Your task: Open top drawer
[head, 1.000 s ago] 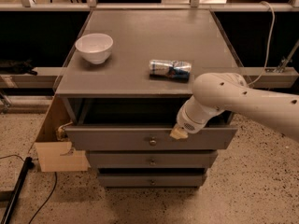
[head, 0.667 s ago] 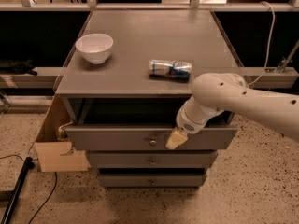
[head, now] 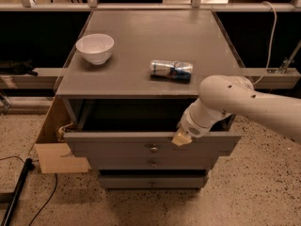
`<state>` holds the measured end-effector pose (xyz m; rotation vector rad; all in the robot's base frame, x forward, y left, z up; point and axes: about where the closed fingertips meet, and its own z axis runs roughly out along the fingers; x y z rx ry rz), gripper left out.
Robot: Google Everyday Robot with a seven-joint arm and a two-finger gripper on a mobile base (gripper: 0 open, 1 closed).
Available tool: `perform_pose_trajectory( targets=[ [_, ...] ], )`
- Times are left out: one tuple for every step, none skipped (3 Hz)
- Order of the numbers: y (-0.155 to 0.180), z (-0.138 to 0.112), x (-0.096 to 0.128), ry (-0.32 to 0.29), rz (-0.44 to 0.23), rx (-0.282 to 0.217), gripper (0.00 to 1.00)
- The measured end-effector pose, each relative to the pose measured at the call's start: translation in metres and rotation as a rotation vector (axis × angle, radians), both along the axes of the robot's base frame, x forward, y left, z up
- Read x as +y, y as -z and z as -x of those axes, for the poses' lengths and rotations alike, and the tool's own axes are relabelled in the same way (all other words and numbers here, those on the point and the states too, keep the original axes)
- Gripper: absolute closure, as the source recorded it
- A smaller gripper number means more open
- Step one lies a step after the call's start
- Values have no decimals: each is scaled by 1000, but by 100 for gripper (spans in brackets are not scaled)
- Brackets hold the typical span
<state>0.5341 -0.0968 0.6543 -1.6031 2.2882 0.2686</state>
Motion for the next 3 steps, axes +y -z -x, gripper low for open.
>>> perform_pose_trajectory(
  targets=[
    [0,5,-2,4,-1,1,100],
    [4,26,-6,20,-9,7,100],
    [4,26,-6,20,-9,7,82]
  ],
)
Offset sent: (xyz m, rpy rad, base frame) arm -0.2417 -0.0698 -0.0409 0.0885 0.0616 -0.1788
